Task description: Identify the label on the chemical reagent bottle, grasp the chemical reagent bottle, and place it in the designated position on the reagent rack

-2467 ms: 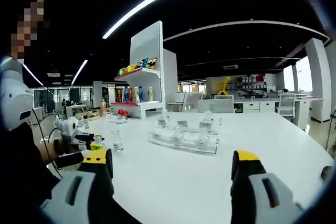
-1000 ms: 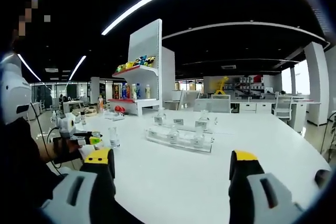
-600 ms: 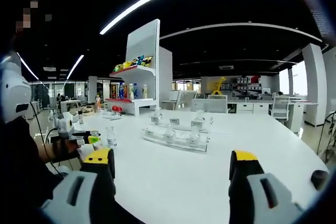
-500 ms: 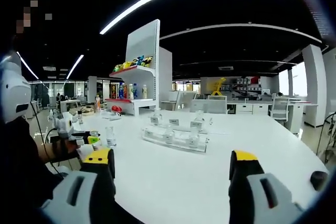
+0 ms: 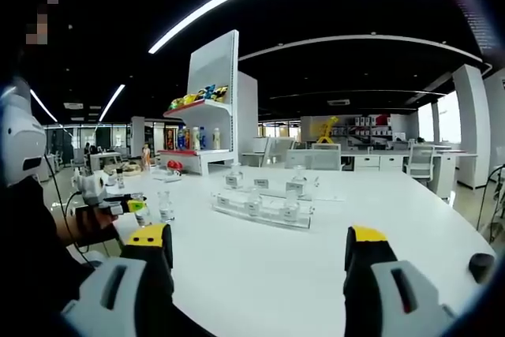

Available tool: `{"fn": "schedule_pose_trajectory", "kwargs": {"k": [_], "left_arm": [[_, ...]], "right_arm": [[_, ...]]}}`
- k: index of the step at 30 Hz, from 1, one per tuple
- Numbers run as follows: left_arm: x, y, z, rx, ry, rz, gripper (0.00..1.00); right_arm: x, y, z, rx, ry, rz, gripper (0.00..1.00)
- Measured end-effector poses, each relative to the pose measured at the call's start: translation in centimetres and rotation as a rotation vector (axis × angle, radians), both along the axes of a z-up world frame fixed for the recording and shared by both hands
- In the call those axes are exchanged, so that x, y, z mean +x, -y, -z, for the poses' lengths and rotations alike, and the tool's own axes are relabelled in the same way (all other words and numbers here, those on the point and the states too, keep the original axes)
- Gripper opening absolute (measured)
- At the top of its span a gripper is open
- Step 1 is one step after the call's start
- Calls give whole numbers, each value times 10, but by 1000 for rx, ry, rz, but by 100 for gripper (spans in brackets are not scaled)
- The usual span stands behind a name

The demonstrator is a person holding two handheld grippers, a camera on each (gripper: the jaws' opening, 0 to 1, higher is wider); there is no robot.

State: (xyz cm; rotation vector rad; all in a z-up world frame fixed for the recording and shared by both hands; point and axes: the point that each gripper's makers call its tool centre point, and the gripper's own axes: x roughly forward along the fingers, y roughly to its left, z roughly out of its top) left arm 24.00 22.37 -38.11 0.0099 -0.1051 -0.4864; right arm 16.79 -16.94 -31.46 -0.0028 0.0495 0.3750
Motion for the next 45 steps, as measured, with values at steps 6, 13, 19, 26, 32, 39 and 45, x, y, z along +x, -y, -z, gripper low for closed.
{"fn": "schedule_pose_trajectory", "kwargs": {"k": [6,13,19,26,32,39,45], "left_arm": [[-2,9,-7,37,-4,24,24],[-8,12,-33,18,1,40,24],[-13,18,-54,27,8,54,24],[-9,23,-75,24,5,86,24],[0,25,-87,36,25,89,24],[6,27,-101,35,19,113,24],[16,26,-120,29,38,108,24]], "right_arm": [[-1,0,2,-1,-3,1,87],[-1,1,4,-7,-8,1,86],[-1,2,6,-3,-11,7,86],[-3,-1,5,-25,-12,-3,86],[-7,2,0,-30,-1,5,86],[-9,5,-1,-24,-4,10,89],[-10,11,-4,-16,-10,34,97]]}}
